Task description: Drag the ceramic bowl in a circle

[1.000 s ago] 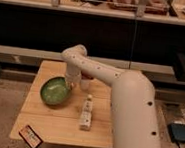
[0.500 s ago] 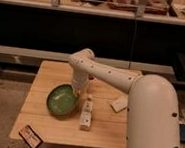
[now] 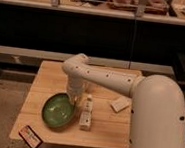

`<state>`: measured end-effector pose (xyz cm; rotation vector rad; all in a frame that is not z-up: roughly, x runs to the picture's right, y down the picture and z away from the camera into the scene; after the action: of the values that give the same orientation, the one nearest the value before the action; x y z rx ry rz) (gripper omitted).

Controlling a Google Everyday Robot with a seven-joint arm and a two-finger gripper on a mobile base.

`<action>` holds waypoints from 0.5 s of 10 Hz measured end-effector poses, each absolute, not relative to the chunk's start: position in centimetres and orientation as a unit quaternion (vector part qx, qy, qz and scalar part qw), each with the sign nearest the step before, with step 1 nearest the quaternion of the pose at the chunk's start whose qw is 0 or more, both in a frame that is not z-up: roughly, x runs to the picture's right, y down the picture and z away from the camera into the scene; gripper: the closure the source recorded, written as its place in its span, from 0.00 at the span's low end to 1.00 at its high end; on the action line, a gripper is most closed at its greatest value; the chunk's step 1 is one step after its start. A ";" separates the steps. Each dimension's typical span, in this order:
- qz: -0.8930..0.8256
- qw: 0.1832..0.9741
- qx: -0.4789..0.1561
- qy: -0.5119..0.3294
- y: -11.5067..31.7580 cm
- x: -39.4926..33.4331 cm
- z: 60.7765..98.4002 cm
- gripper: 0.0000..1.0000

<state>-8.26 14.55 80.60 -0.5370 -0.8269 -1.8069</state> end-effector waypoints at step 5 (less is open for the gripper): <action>-0.772 0.483 -0.189 -0.368 15.6 -15.4 80.7 1.00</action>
<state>-15.41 15.57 80.68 -0.4615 -0.8955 -1.8800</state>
